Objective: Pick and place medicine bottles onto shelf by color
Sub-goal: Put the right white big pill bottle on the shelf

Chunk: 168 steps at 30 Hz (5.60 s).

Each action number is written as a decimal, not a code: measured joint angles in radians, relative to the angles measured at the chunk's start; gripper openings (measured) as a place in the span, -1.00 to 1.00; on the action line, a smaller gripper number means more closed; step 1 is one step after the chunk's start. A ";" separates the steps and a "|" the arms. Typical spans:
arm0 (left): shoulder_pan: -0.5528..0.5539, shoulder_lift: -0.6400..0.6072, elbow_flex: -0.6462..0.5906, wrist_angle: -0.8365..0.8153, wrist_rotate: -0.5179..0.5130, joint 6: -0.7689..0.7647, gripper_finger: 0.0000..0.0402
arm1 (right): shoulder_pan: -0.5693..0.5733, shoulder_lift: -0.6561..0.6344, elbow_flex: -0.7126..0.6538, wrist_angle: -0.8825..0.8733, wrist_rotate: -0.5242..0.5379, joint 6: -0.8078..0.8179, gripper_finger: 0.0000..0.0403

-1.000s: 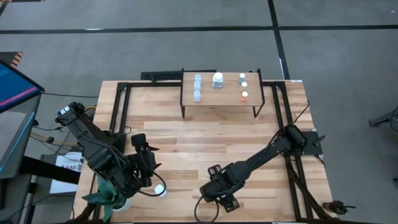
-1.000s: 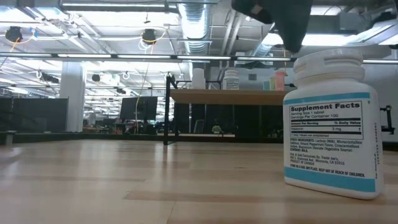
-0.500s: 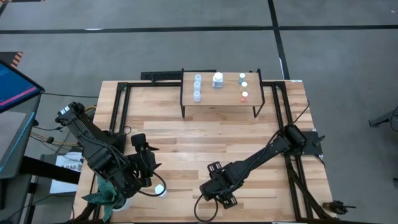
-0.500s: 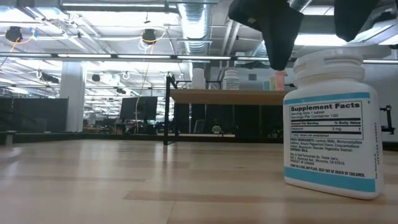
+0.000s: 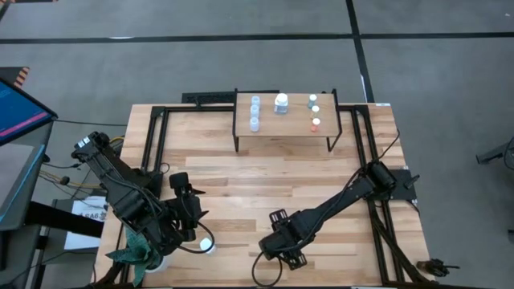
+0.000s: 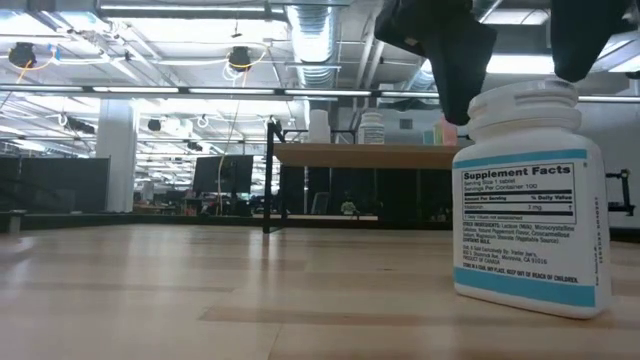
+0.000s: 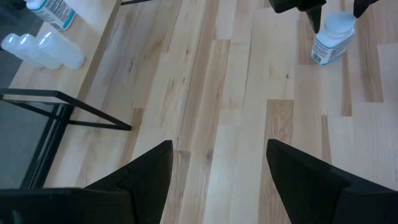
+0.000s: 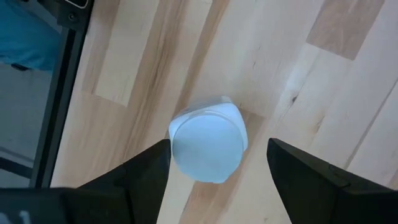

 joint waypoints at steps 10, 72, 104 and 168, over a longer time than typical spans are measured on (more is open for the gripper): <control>0.000 0.000 0.000 0.000 0.000 -0.001 0.23 | 0.001 0.001 -0.047 0.056 0.002 0.003 0.45; 0.000 0.000 0.000 0.001 0.000 0.019 0.23 | -0.563 -0.471 -0.060 -0.111 0.286 -0.177 -0.20; 0.140 0.000 0.000 0.001 -0.005 0.083 0.23 | -1.035 -0.391 0.000 -0.151 -0.130 -0.998 -0.20; 0.182 0.000 0.000 0.002 -0.003 0.096 0.23 | -1.028 -0.351 -0.052 -0.170 -0.223 -0.723 -0.79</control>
